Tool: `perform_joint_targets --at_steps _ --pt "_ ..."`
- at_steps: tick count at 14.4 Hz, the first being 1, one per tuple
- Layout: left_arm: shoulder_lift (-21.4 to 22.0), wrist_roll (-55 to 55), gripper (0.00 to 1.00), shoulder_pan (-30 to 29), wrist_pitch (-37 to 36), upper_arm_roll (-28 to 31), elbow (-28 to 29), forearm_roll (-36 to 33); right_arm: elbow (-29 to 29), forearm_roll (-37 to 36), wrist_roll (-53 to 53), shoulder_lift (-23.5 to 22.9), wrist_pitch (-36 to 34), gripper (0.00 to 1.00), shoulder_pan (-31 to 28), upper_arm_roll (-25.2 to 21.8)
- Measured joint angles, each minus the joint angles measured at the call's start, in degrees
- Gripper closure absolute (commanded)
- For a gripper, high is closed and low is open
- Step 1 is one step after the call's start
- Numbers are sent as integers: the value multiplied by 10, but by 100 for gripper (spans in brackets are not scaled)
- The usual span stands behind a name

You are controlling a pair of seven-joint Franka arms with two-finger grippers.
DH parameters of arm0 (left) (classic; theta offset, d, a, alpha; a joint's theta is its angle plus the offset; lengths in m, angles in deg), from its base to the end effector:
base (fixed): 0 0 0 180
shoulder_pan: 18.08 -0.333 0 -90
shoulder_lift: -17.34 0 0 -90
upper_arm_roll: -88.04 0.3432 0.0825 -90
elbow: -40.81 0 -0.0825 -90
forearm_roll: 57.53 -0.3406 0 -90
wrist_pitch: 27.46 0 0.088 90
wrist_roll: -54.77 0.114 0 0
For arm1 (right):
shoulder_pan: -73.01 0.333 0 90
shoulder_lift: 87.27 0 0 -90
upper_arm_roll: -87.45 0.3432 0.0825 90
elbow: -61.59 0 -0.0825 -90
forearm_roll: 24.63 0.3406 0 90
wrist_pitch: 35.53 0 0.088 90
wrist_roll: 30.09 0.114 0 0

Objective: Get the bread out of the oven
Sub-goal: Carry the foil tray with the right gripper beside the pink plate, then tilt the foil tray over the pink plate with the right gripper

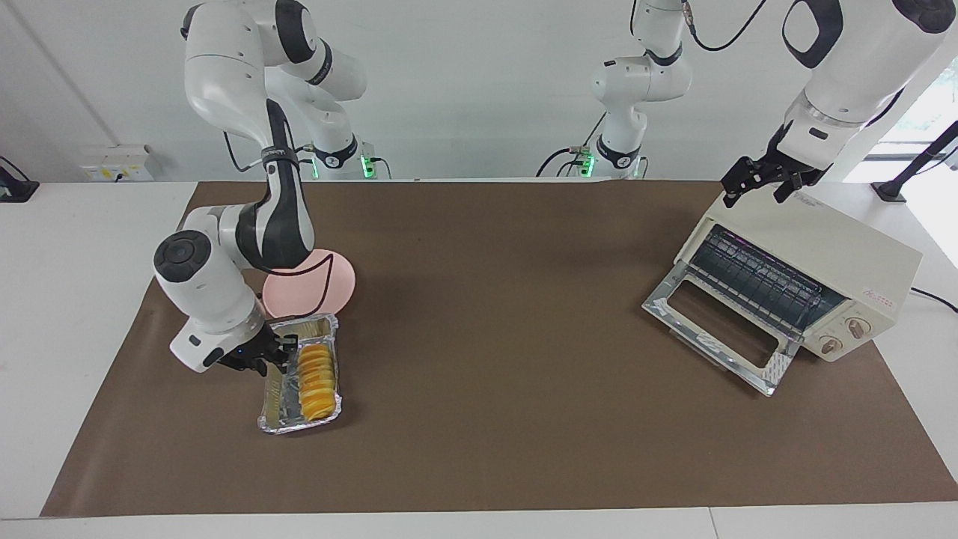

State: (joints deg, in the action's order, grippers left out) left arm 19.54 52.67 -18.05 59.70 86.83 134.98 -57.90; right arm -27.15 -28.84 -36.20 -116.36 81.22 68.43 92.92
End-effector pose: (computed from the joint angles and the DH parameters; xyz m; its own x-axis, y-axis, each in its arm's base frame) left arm 0.4905 -0.0101 0.6289 0.9964 0.0155 -0.0835 0.0147 -0.9998 -0.0103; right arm 0.6645 -0.0050 0.3923 0.9895 0.1435 -0.0183 0.1438 -0.9895 0.0168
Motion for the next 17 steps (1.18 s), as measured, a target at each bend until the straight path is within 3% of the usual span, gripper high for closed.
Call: perform_joint_targets --at_steps 5,12,17 --pt "0 2 0 0 0 -1 0 0 0 -17 -2 32 -40 0 13 2" --pt "0 3 0 0 0 -1 0 1 -27 -51 0 8 36 0 33 1" --pt "0 4 0 0 0 -1 0 3 -28 -59 18 -4 50 0 52 1"
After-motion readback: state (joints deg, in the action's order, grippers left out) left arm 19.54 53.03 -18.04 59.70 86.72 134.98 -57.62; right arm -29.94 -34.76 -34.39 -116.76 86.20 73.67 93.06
